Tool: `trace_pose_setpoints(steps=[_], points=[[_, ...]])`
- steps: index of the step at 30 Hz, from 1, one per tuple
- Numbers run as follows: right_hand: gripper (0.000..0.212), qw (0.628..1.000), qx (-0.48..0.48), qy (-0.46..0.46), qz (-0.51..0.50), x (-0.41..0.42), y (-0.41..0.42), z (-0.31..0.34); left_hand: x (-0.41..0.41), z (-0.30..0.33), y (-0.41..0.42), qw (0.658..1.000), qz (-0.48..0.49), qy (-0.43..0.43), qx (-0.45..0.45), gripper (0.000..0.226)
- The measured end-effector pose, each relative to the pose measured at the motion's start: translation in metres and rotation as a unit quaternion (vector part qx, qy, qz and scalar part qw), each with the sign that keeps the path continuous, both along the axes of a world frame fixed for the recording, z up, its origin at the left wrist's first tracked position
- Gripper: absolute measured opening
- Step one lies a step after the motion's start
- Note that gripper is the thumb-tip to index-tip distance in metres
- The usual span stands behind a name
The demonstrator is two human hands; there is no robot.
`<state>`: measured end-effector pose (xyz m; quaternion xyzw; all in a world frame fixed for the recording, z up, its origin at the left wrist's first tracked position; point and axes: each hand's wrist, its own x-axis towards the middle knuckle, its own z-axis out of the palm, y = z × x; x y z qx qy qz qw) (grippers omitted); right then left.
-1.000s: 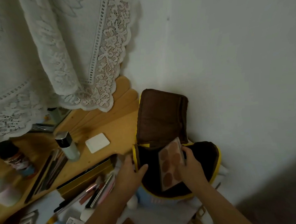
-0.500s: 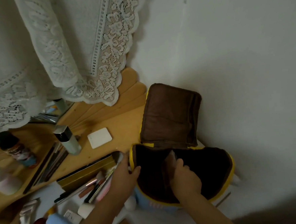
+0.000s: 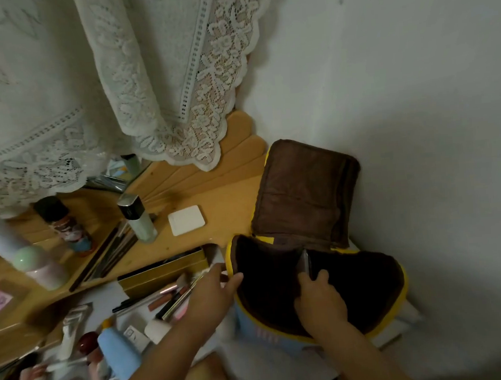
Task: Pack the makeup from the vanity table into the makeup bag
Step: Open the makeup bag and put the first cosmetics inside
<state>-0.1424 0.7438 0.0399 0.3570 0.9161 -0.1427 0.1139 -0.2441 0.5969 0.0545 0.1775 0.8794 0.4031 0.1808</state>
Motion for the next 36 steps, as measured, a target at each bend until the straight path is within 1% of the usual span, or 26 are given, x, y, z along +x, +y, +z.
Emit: trace_pose_setpoints(steps=[3,5,7,9,10,11,12,14,16,19,21,22,23,25,26,27,29,32,34,36], points=[[0.040,0.999,-0.021,0.041,0.014,0.013,0.002,0.009,0.010,0.004,-0.013,0.999,-0.011,0.016,-0.028,0.027],[0.032,0.995,-0.021,0.088,0.027,0.021,0.001,0.018,0.018,0.004,-0.026,0.999,-0.010,0.012,-0.047,0.021],[0.024,0.988,-0.042,0.135,0.059,0.030,-0.005,0.027,0.028,0.003,-0.045,0.998,-0.009,0.001,-0.062,0.013],[0.021,0.980,-0.075,0.149,0.105,0.037,-0.016,0.034,0.040,-0.001,-0.068,0.996,0.001,0.001,-0.084,0.018],[0.021,0.978,-0.087,0.135,0.135,0.040,-0.023,0.035,0.047,-0.006,-0.080,0.996,0.015,-0.005,-0.091,0.013],[0.020,0.974,-0.097,0.114,0.168,0.042,-0.031,0.033,0.055,-0.010,-0.093,0.994,0.035,-0.012,-0.098,0.012],[0.021,0.969,-0.102,0.092,0.204,0.043,-0.040,0.029,0.062,-0.013,-0.105,0.992,0.054,-0.023,-0.109,0.017],[0.024,0.958,-0.114,0.034,0.260,0.043,-0.060,0.020,0.077,-0.019,-0.132,0.988,0.076,-0.045,-0.125,0.017],[0.028,0.946,-0.131,-0.020,0.297,0.043,-0.084,0.010,0.086,-0.021,-0.159,0.983,0.083,-0.065,-0.148,0.017],[0.039,0.927,-0.137,-0.100,0.335,0.043,-0.118,0.008,0.096,-0.021,-0.203,0.978,0.097,-0.104,-0.154,0.019],[0.050,0.921,-0.145,-0.114,0.344,0.042,-0.141,0.003,0.100,-0.024,-0.231,0.975,0.109,-0.119,-0.155,0.013],[0.050,0.908,-0.127,-0.108,0.384,0.042,-0.154,0.004,0.102,-0.025,-0.245,0.974,0.112,-0.122,-0.157,0.009],[0.044,0.886,-0.097,-0.105,0.441,0.042,-0.165,0.002,0.104,-0.026,-0.259,0.973,0.117,-0.122,-0.160,0.009],[0.031,0.873,-0.087,-0.068,0.474,0.038,-0.193,0.002,0.107,-0.029,-0.290,0.971,0.132,-0.129,-0.152,0.005],[0.030,0.872,-0.093,-0.085,0.474,0.035,-0.204,0.002,0.109,-0.031,-0.302,0.971,0.135,-0.129,-0.148,0.012],[0.034,0.886,-0.098,-0.080,0.446,0.032,-0.216,0.004,0.110,-0.031,-0.313,0.971,0.136,-0.124,-0.151,0.019],[0.038,0.899,-0.132,-0.103,0.406,0.024,-0.250,0.006,0.113,-0.031,-0.346,0.970,0.145,-0.113,-0.157,0.022],[0.040,0.883,-0.158,-0.134,0.422,0.016,-0.303,0.003,0.112,-0.032,-0.397,0.966,0.167,-0.113,-0.160,0.016],[0.039,0.878,-0.171,-0.154,0.419,0.012,-0.334,0.004,0.108,-0.035,-0.431,0.963,0.176,-0.115,-0.170,0.020],[0.033,0.879,-0.181,-0.141,0.418,0.006,-0.361,0.004,0.104,-0.037,-0.462,0.961,0.179,-0.117,-0.176,0.025]])
